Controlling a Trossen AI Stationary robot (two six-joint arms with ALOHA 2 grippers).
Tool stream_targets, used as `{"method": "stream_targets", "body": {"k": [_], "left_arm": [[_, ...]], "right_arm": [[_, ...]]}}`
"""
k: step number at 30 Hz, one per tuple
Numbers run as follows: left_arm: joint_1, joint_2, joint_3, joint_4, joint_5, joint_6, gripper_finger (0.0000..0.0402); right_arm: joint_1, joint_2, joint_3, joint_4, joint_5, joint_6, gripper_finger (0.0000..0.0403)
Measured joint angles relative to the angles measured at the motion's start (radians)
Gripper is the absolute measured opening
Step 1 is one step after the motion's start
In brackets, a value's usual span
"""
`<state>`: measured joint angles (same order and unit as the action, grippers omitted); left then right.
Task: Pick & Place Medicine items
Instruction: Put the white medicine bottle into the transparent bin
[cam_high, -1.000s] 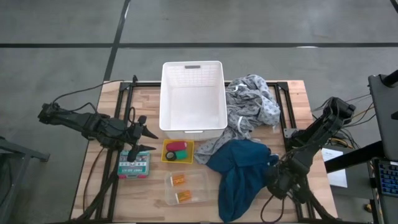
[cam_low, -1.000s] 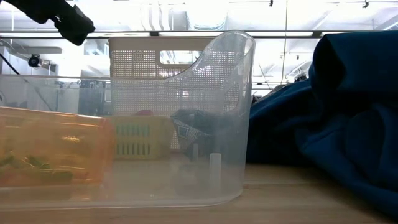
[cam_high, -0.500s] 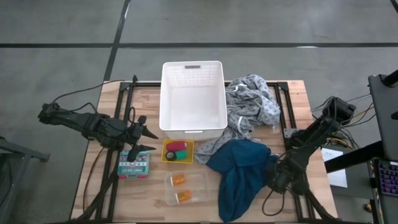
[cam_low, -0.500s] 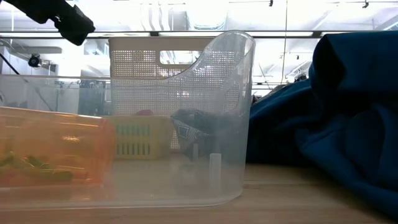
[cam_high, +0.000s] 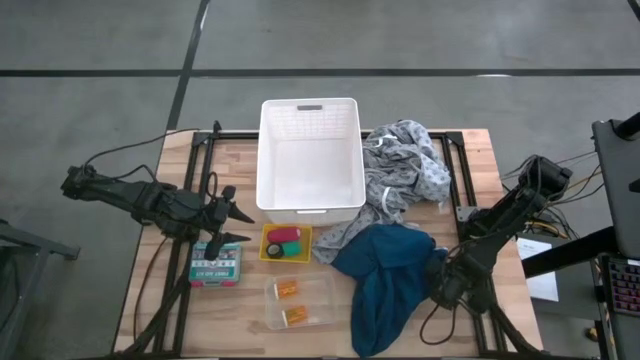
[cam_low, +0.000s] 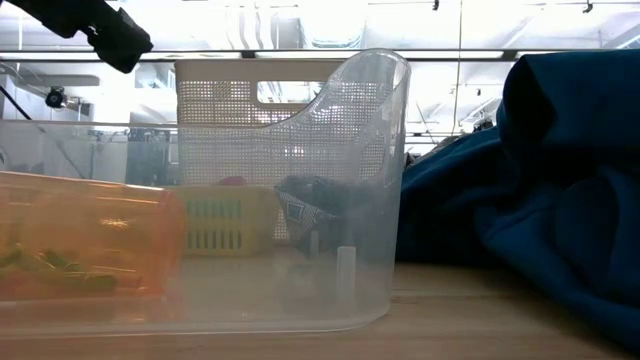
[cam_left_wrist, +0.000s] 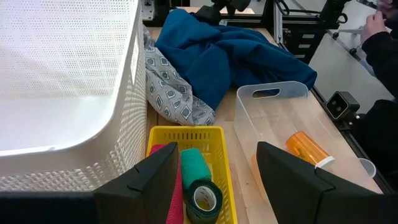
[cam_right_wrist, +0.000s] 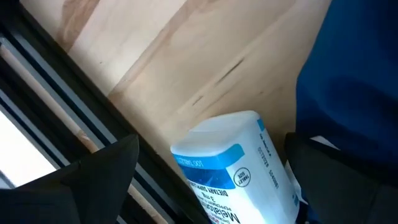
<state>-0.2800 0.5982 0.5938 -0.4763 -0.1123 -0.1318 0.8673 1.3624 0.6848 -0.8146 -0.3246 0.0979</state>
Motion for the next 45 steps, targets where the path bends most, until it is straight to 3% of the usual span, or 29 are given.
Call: {"method": "stream_targets", "body": {"k": [19, 25, 45], "left_arm": [[0.000, 0.000, 0.000, 0.000, 0.000, 0.000, 0.0226], [0.000, 0.000, 0.000, 0.000, 0.000, 0.000, 0.0226], [0.000, 0.000, 0.000, 0.000, 0.000, 0.000, 0.0226]], "right_arm": [[-0.081, 0.001, 0.031, -0.020, 0.012, 0.087, 0.0400], [-0.090, 0.000, 0.022, -0.060, -0.107, -0.053, 0.0400], [-0.145, 0.000, 0.059, -0.105, -0.112, -0.079, 0.0400]]}}
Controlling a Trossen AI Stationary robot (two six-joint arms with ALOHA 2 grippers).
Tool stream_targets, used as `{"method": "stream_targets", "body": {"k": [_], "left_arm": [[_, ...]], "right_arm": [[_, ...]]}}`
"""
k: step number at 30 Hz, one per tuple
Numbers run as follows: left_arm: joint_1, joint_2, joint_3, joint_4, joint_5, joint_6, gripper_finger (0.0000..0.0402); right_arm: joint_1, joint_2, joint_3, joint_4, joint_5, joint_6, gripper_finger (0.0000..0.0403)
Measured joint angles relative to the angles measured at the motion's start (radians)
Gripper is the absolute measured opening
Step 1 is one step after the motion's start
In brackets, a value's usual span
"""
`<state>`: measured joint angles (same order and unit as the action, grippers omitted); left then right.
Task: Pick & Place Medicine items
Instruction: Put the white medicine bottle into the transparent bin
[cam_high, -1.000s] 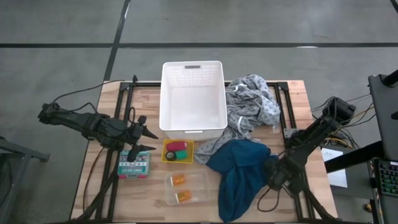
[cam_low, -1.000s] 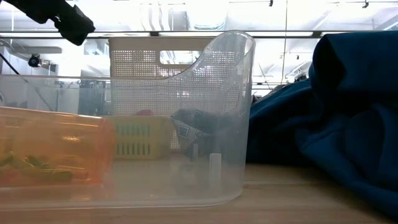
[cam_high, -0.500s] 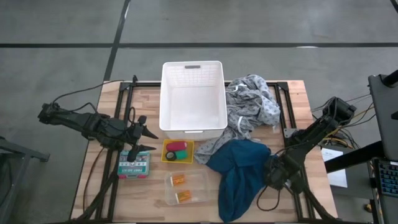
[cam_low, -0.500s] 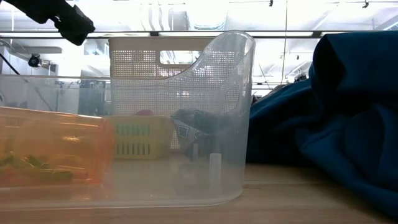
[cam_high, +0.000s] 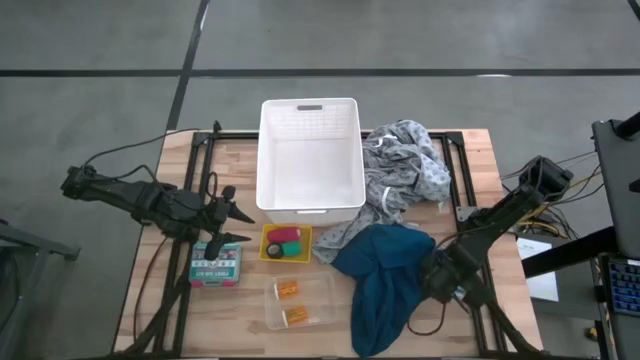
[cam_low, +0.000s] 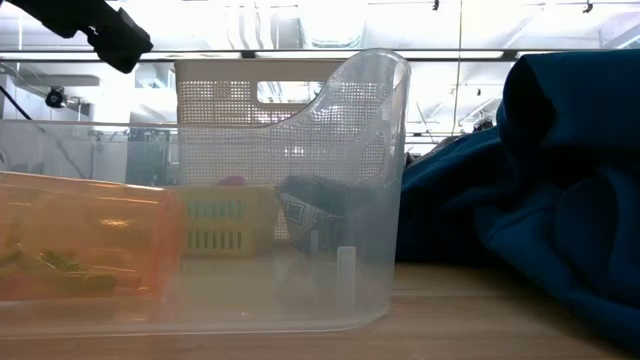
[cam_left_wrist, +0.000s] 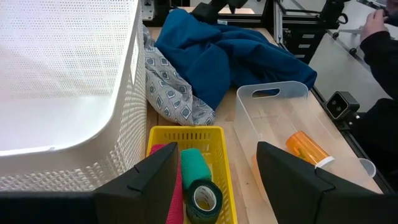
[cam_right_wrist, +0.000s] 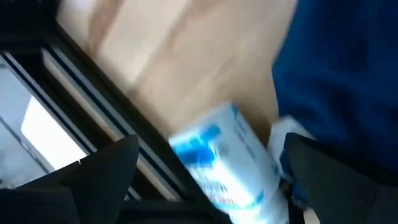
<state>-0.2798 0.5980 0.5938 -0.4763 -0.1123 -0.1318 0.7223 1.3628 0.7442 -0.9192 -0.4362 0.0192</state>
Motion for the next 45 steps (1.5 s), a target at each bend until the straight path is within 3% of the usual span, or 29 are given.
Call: {"method": "stream_targets", "body": {"k": [4, 18, 23, 27, 33, 45], "left_arm": [[0.000, 0.000, 0.000, 0.000, 0.000, 0.000, 0.0226], [0.000, 0.000, 0.000, 0.000, 0.000, 0.000, 0.0226], [0.000, 0.000, 0.000, 0.000, 0.000, 0.000, 0.0226], [0.000, 0.000, 0.000, 0.000, 0.000, 0.000, 0.0226], [0.000, 0.000, 0.000, 0.000, 0.000, 0.000, 0.0226], [0.000, 0.000, 0.000, 0.000, 0.000, 0.000, 0.0226]], "right_arm": [[-0.001, 0.000, -0.026, -0.041, 0.000, -0.066, 0.0400], [0.000, 0.000, -0.025, -0.017, -0.014, -0.061, 0.0400], [-0.001, 0.000, -0.015, 0.092, -0.136, -0.008, 0.0400], [0.002, 0.000, -0.015, 0.096, -0.166, 0.036, 0.0400], [0.000, -0.002, 0.010, -0.055, -0.172, 0.154, 0.0400], [-0.005, -0.002, 0.083, -0.207, -0.245, 0.222, 0.0400]]}}
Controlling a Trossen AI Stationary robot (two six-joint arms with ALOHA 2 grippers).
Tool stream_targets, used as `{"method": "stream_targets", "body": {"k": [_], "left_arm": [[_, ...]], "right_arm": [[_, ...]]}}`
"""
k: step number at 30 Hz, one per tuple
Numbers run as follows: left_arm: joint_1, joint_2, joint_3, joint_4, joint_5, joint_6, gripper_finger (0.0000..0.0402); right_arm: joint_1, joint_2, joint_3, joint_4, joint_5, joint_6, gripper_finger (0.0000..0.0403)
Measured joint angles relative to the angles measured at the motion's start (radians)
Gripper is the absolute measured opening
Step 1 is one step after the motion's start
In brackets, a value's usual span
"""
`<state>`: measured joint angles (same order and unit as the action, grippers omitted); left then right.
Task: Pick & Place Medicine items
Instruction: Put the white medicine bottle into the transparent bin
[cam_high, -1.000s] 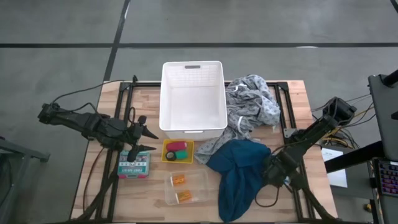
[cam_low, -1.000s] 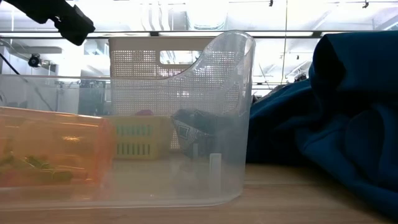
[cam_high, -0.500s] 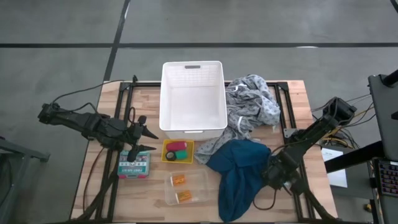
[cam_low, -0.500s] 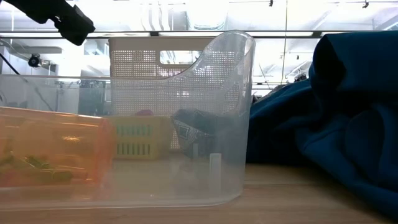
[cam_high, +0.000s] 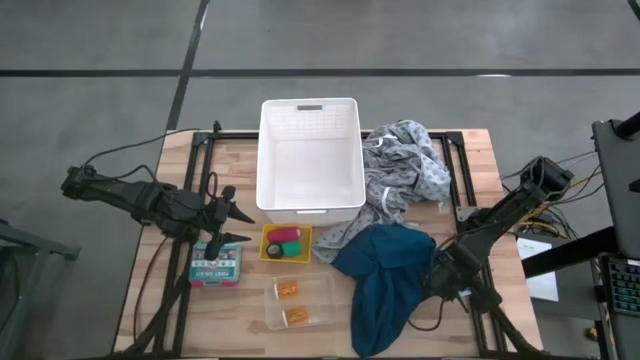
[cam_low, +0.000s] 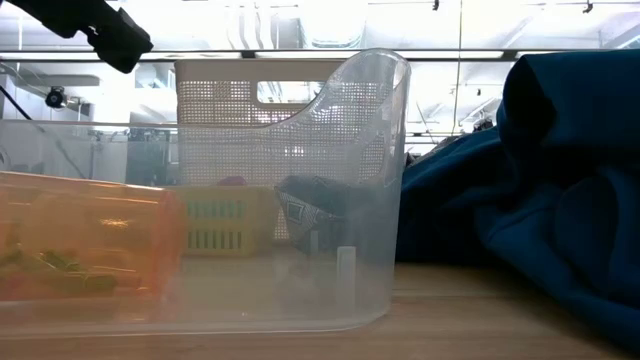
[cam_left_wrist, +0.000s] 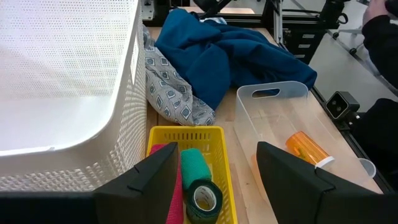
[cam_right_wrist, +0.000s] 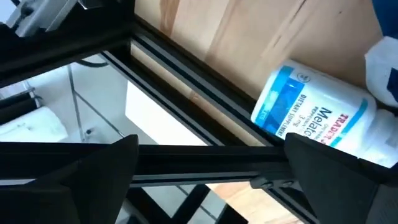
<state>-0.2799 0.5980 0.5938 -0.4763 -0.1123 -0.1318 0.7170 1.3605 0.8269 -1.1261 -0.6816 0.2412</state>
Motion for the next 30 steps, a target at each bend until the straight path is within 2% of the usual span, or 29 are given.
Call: {"method": "stream_targets", "body": {"k": [5, 15, 20, 27, 30], "left_arm": [[0.000, 0.000, 0.000, 0.000, 0.000, 0.000, 0.0226], [0.000, 0.000, 0.000, 0.000, 0.000, 0.000, 0.0226], [0.000, 0.000, 0.000, 0.000, 0.000, 0.000, 0.0226], [0.000, 0.000, 0.000, 0.000, 0.000, 0.000, 0.0226], [0.000, 0.000, 0.000, 0.000, 0.000, 0.000, 0.0226]], "right_arm": [[0.000, 0.002, -0.045, 0.023, 0.004, -0.042, 0.0400], [-0.003, -0.002, -0.177, 0.220, -0.030, -0.055, 0.0400], [-0.001, -0.002, -0.174, 0.319, -0.036, -0.075, 0.0400], [-0.002, 0.002, -0.131, 0.495, 0.045, -0.150, 0.0400], [-0.002, 0.002, -0.131, 0.541, 0.111, -0.150, 0.0400]]}}
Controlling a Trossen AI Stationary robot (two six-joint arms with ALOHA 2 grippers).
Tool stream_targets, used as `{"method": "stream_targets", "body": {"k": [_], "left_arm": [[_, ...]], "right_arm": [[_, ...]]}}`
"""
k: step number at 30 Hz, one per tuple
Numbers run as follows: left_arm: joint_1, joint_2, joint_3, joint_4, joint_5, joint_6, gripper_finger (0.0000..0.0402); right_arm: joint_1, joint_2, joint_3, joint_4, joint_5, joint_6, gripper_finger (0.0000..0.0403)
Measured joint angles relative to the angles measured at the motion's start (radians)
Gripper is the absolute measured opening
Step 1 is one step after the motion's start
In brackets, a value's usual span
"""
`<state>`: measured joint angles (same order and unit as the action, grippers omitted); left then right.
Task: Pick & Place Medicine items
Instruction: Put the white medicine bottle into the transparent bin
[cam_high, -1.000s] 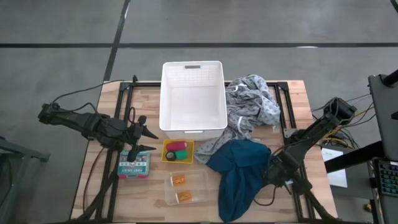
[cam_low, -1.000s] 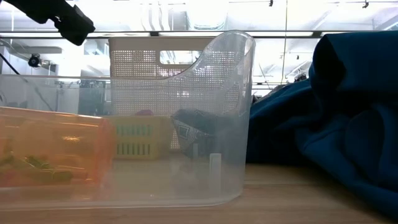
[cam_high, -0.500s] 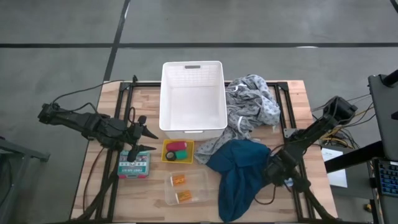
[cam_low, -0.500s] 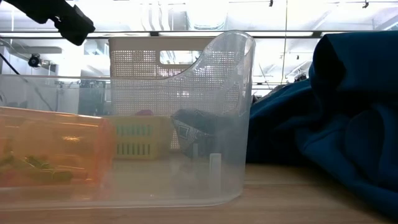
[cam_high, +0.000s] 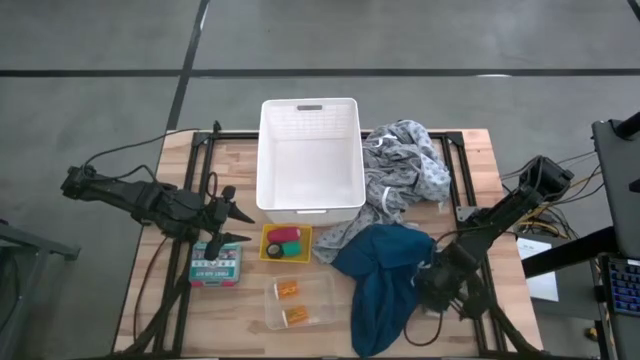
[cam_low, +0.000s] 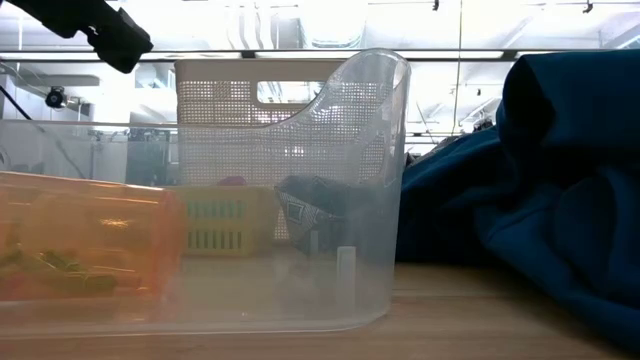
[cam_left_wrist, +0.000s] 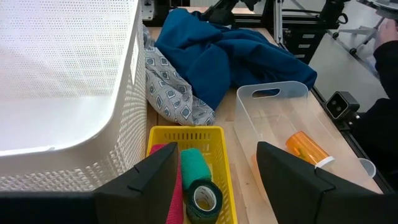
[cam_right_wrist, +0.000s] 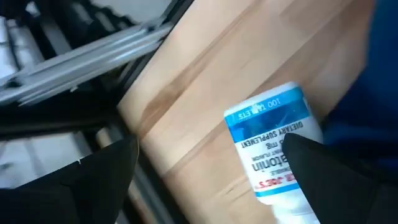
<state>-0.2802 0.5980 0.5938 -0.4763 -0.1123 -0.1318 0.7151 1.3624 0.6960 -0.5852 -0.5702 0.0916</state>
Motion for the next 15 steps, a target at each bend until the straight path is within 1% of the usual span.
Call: {"method": "stream_targets", "body": {"k": [2, 4, 9, 15], "left_arm": [[0.000, 0.000, 0.000, 0.000, 0.000, 0.000, 0.0226], [0.000, 0.000, 0.000, 0.000, 0.000, 0.000, 0.0226], [0.000, 0.000, 0.000, 0.000, 0.000, 0.000, 0.0226], [0.000, 0.000, 0.000, 0.000, 0.000, 0.000, 0.0226]], "right_arm": [[0.000, 0.001, 0.000, 0.033, 0.036, 0.000, 0.0400], [0.000, 0.002, 0.000, 0.081, 0.048, 0.002, 0.0400], [0.011, 0.003, -0.001, 0.206, 0.046, 0.093, 0.0400], [0.046, 0.003, -0.004, 0.265, 0.035, 0.193, 0.0400]]}}
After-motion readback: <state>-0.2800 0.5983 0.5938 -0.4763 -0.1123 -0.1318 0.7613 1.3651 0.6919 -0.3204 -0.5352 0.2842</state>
